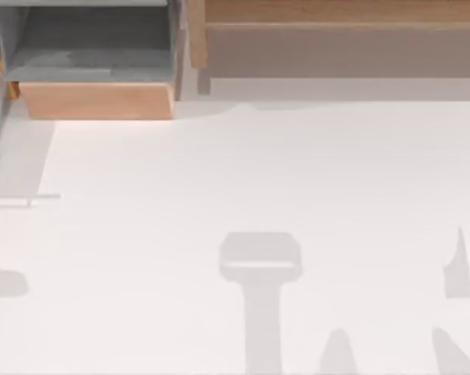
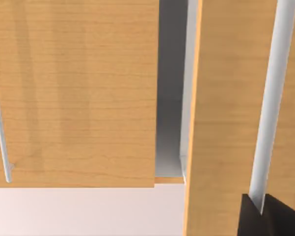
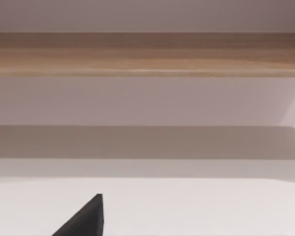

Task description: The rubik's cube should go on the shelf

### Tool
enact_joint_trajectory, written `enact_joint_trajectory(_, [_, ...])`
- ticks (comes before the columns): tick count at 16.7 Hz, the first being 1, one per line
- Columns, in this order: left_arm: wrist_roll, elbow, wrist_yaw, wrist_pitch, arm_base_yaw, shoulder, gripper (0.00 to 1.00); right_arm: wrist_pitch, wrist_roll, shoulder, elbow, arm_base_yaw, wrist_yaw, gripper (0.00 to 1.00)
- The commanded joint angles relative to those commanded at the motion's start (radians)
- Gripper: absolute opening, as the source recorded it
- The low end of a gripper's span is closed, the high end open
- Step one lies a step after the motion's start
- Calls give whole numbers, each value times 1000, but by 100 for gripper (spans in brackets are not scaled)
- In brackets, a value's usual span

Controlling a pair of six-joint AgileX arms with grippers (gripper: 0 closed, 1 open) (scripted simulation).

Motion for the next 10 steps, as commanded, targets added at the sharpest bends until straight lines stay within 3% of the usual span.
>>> enact_joint_trajectory(10, [0,0,0,0,0,0,98,0,0,0,0,0,0,100])
